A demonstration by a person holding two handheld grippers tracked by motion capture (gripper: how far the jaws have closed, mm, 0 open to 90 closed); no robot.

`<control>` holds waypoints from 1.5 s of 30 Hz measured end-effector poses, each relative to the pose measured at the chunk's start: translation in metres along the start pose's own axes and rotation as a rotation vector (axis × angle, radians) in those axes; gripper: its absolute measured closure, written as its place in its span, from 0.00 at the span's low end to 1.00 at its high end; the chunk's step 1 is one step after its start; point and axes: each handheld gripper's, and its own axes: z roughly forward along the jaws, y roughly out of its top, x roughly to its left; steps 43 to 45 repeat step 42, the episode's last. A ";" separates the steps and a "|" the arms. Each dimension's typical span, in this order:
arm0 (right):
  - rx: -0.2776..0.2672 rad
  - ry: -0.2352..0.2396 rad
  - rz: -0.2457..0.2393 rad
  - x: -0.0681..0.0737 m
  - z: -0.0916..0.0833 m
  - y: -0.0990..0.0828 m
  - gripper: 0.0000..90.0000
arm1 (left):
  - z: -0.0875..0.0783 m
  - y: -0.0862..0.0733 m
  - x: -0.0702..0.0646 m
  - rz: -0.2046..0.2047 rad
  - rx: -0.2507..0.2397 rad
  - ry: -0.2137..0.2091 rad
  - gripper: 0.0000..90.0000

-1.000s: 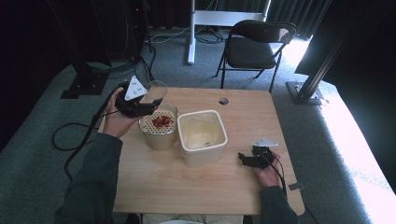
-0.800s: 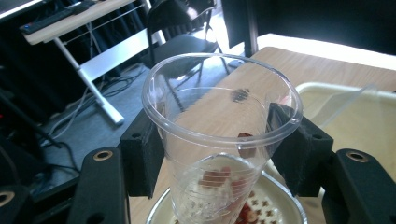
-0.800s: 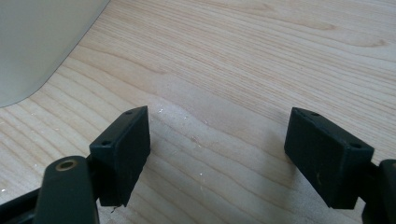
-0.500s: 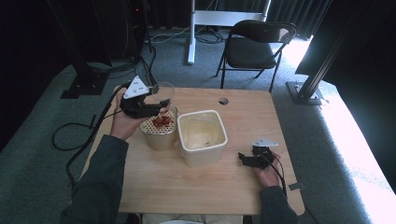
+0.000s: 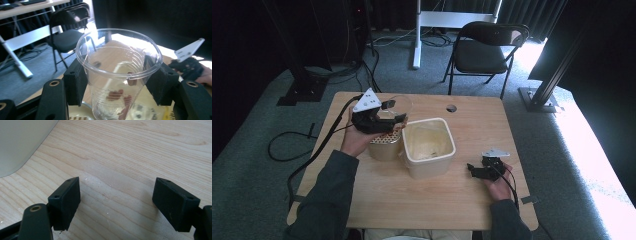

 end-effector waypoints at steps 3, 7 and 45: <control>0.000 0.000 0.000 0.000 0.000 0.000 0.24 | 0.005 -0.001 -0.007 -0.013 -0.008 -0.040 0.43; 0.000 0.000 0.000 0.000 0.000 0.000 0.24 | 0.014 -0.005 -0.018 -0.039 -0.011 -0.106 0.42; 0.006 0.007 -0.006 0.001 0.001 0.001 0.20 | 0.006 -0.049 -0.030 -0.072 -0.010 -0.105 0.19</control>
